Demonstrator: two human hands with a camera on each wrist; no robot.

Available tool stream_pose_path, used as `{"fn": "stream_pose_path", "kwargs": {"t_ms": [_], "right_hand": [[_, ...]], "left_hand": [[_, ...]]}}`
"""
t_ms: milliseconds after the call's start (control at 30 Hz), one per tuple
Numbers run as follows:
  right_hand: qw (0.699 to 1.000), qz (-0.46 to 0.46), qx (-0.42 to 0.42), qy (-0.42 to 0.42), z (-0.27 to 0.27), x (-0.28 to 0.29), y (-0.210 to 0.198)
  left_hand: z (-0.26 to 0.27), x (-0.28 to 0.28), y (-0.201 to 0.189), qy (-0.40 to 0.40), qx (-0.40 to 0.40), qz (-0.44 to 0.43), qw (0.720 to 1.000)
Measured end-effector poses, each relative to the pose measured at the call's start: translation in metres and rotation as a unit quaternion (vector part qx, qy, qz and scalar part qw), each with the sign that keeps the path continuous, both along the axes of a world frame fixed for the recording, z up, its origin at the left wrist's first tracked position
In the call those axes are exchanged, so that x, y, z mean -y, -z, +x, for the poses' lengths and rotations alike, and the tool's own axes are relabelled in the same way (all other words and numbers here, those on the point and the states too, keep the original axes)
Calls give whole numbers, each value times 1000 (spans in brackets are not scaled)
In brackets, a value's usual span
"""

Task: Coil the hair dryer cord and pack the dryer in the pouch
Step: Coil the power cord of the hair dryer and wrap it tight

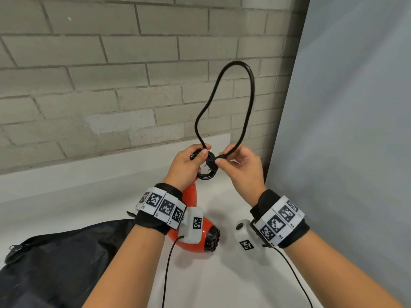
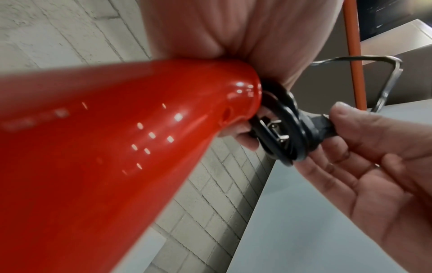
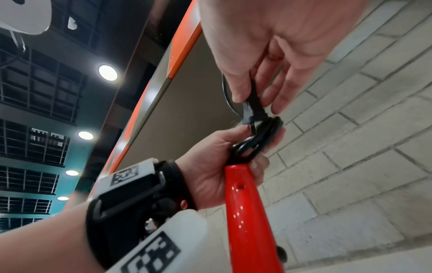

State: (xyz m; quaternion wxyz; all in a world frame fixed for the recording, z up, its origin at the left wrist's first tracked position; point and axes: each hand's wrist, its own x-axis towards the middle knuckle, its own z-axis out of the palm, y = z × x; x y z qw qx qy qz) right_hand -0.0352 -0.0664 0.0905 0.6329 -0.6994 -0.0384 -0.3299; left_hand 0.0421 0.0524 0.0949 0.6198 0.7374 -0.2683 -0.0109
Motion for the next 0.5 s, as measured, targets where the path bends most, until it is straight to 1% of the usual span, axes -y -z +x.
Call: {"fn": "stream_pose_path", "kwargs": {"t_ms": [100, 233, 300, 400, 467, 500], "right_hand": [[999, -1, -4, 36, 3, -5, 7], [992, -57, -4, 110, 10, -17, 10], [990, -68, -7, 126, 15, -19, 10], [989, -51, -18, 140, 22, -17, 13], [986, -77, -21, 147, 28, -17, 17], [987, -85, -18, 132, 31, -17, 19]], "left_hand": [[1, -2, 0, 5, -9, -9, 1000], [-2, 1, 0, 33, -2, -8, 999], [-1, 2, 0, 36, -11, -8, 999], [1, -2, 1, 35, -22, -14, 999], [0, -4, 1, 48, -26, -17, 998], [-1, -5, 1, 59, -25, -18, 998]]}}
